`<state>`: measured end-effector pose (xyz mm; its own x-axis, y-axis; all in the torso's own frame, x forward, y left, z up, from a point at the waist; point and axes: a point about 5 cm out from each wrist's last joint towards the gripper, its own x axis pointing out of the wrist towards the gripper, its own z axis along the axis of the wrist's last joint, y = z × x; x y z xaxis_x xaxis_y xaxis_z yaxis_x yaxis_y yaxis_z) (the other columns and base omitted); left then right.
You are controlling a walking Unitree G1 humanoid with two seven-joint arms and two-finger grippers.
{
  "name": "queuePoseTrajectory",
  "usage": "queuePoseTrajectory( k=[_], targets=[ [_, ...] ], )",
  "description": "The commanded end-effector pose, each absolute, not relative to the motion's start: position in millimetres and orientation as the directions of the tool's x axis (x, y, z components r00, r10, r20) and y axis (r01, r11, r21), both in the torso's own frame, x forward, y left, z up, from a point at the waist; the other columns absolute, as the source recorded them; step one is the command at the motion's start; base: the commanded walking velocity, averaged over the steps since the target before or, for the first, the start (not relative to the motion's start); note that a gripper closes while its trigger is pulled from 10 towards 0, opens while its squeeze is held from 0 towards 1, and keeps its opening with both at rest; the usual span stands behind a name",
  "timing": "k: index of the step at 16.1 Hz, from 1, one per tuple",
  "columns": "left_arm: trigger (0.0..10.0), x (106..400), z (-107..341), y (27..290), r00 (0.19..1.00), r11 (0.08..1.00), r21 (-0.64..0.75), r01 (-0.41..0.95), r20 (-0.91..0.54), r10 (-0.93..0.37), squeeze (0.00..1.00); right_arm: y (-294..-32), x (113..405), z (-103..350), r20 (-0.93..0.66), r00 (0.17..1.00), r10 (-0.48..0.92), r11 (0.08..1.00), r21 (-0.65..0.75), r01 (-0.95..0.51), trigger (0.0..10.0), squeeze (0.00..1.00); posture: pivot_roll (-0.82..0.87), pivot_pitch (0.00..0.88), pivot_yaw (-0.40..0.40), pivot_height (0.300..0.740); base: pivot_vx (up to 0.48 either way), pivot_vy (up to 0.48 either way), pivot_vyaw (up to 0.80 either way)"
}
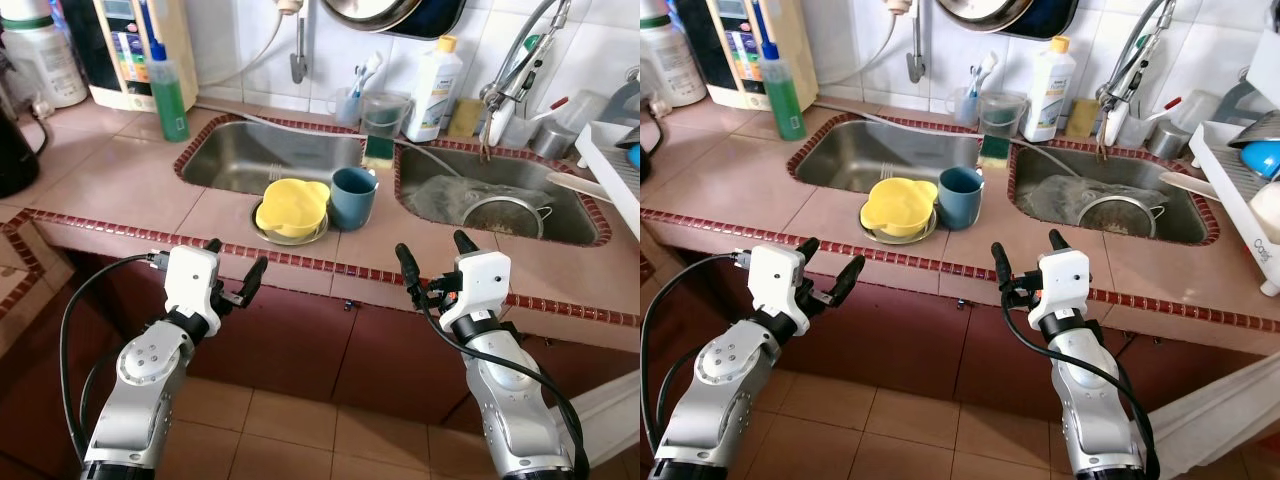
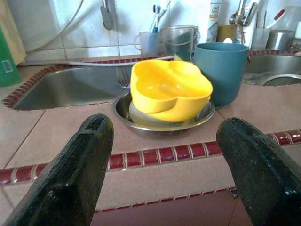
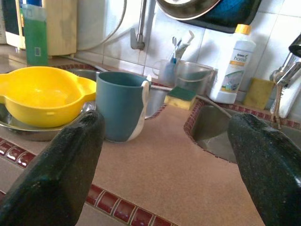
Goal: Kitchen organization
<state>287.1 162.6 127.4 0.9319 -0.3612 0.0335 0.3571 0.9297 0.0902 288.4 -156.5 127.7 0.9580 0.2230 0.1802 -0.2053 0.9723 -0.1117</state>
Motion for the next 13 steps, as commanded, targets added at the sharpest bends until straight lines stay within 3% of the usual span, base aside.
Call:
queuePoseTrajectory(
  k=[1,8,13],
  targets=[
    [10.0,289,134,162,0.930,0.929,0.093,0.358,0.051,-0.364,0.00,-154,291,134,0.205,0.949,0.240,0.969,-0.117,-0.219,10.0,0.00,-0.03,0.000,-0.039,0.732,0.000,0.000,0.00],
    [10.0,293,143,164,0.934,0.936,0.069,0.347,0.072,-0.351,0.00,-152,292,136,0.221,0.940,0.259,0.964,-0.111,-0.240,10.0,0.00,-0.03,0.000,-0.045,0.732,0.069,0.000,0.00],
    [10.0,295,144,166,0.937,0.939,0.054,0.339,0.072,-0.342,0.00,-151,292,136,0.221,0.939,0.263,0.964,-0.108,-0.245,10.0,0.00,-0.03,0.000,-0.045,0.732,0.255,0.000,0.00]
  ],
)
